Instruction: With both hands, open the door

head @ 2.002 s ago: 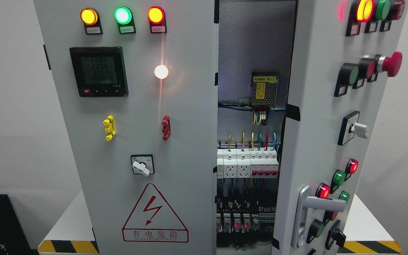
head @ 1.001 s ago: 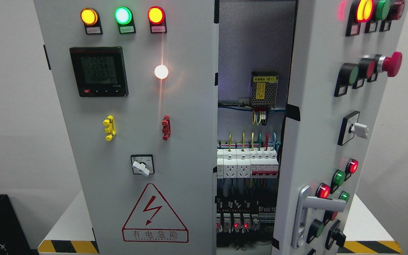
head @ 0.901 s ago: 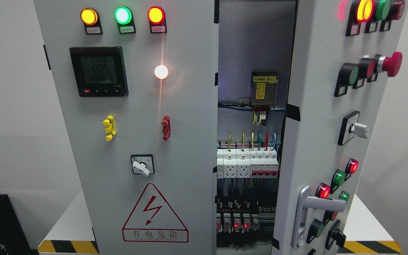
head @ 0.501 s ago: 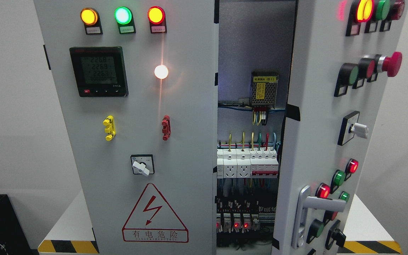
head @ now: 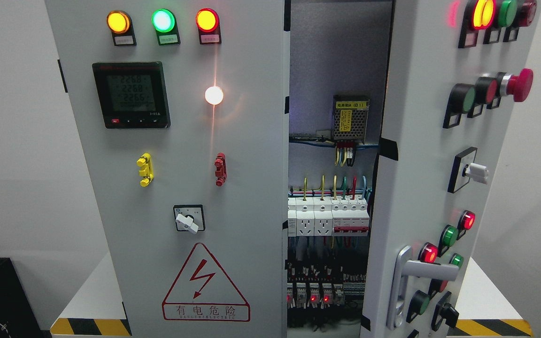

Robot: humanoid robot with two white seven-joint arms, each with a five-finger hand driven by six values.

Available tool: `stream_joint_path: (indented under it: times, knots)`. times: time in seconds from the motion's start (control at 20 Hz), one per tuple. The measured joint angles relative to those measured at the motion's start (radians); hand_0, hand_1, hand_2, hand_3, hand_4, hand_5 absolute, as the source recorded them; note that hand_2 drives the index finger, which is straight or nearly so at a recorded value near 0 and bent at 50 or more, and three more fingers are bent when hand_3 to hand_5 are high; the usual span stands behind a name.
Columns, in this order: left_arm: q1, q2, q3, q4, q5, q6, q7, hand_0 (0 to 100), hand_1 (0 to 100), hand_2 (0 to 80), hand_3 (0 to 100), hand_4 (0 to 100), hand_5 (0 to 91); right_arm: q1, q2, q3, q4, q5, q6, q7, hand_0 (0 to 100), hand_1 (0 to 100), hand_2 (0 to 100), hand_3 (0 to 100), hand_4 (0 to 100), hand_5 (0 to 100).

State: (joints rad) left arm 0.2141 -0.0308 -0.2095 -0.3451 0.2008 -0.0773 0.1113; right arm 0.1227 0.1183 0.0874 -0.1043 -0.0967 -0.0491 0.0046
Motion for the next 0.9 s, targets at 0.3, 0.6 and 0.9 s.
stream_joint_path:
  times: [0.3, 0.6, 0.9]
  knots:
    - [0.054, 0.043, -0.006, -0.157, -0.001, -0.003, 0.003, 0, 0, 0.0, 0, 0, 0.0, 0.0, 0.0, 0.0, 0.0, 0.0, 0.0, 0.0, 19, 0, 0, 0, 0, 0]
    - [0.138, 0.094, -0.01, -0.392, 0.0, 0.001, 0.001, 0, 0, 0.0, 0, 0, 0.0, 0.0, 0.0, 0.0, 0.0, 0.0, 0.0, 0.0, 19, 0, 0, 0, 0, 0]
    - [0.186, 0.148, -0.009, -0.647, -0.001, 0.024, 0.0, 0, 0, 0.0, 0, 0, 0.0, 0.0, 0.0, 0.0, 0.0, 0.0, 0.0, 0.0, 19, 0, 0, 0, 0, 0]
